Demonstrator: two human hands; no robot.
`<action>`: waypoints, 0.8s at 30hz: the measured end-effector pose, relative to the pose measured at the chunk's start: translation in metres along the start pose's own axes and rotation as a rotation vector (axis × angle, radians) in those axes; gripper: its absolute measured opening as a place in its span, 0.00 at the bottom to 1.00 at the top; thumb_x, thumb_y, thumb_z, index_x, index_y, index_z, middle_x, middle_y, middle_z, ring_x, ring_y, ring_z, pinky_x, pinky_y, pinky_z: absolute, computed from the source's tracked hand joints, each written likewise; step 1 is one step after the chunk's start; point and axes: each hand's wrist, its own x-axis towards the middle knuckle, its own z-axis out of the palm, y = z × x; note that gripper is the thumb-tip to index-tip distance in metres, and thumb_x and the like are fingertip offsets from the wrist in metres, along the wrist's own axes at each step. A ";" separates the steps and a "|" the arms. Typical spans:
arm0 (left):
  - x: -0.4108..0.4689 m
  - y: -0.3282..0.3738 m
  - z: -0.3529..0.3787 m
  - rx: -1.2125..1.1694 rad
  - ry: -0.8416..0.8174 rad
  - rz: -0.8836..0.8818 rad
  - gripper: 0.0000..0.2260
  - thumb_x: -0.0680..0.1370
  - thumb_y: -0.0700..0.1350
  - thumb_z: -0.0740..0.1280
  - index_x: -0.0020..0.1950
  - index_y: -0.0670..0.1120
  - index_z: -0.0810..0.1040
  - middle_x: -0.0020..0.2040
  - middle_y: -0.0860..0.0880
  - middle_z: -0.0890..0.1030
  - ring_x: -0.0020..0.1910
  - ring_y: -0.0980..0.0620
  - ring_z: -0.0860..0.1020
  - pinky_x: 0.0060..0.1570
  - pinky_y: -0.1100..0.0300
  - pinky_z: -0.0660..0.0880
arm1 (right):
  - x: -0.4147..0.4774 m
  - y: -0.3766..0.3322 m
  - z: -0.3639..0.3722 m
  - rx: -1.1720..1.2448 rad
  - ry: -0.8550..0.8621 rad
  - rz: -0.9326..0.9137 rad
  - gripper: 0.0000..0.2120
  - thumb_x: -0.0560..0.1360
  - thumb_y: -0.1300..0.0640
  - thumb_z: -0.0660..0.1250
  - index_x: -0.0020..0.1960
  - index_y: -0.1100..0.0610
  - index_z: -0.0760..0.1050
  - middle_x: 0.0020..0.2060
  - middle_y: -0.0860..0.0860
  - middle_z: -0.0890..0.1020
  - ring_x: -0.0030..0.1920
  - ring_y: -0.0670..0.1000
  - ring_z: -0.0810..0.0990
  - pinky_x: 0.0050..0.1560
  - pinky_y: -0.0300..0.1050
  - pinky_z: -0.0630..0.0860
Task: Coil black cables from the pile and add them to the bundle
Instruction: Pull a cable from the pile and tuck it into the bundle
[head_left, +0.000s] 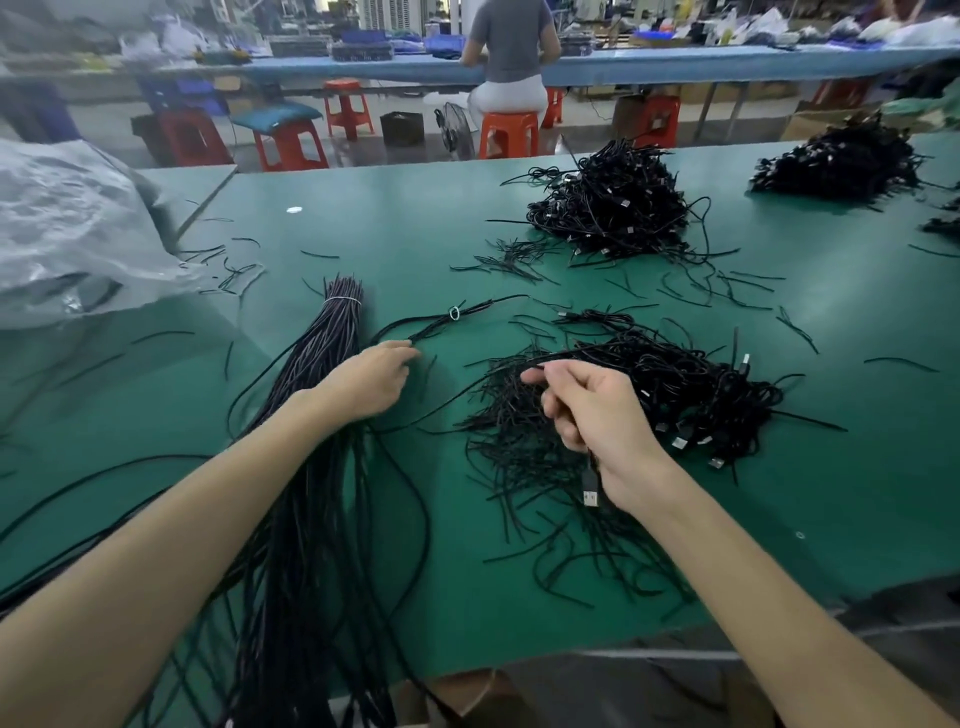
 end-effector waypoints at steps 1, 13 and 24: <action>-0.004 -0.006 0.000 0.007 0.008 -0.016 0.21 0.86 0.42 0.55 0.80 0.42 0.65 0.82 0.46 0.61 0.80 0.45 0.61 0.79 0.52 0.57 | 0.001 0.000 0.002 -0.002 0.031 -0.034 0.14 0.86 0.56 0.61 0.50 0.57 0.84 0.31 0.49 0.77 0.25 0.46 0.67 0.25 0.36 0.63; -0.011 0.013 0.000 -0.074 0.179 -0.215 0.23 0.80 0.42 0.64 0.76 0.40 0.70 0.67 0.37 0.73 0.68 0.37 0.70 0.69 0.46 0.67 | 0.000 0.007 -0.053 0.016 0.489 -0.218 0.13 0.86 0.59 0.59 0.49 0.55 0.81 0.35 0.48 0.80 0.31 0.44 0.74 0.32 0.35 0.72; -0.039 0.036 -0.024 -0.664 0.656 -0.333 0.16 0.80 0.29 0.56 0.63 0.43 0.74 0.61 0.39 0.76 0.44 0.62 0.79 0.46 0.74 0.73 | 0.009 0.024 -0.024 -0.073 0.288 -0.106 0.13 0.86 0.59 0.59 0.51 0.57 0.82 0.36 0.51 0.81 0.30 0.43 0.76 0.31 0.33 0.72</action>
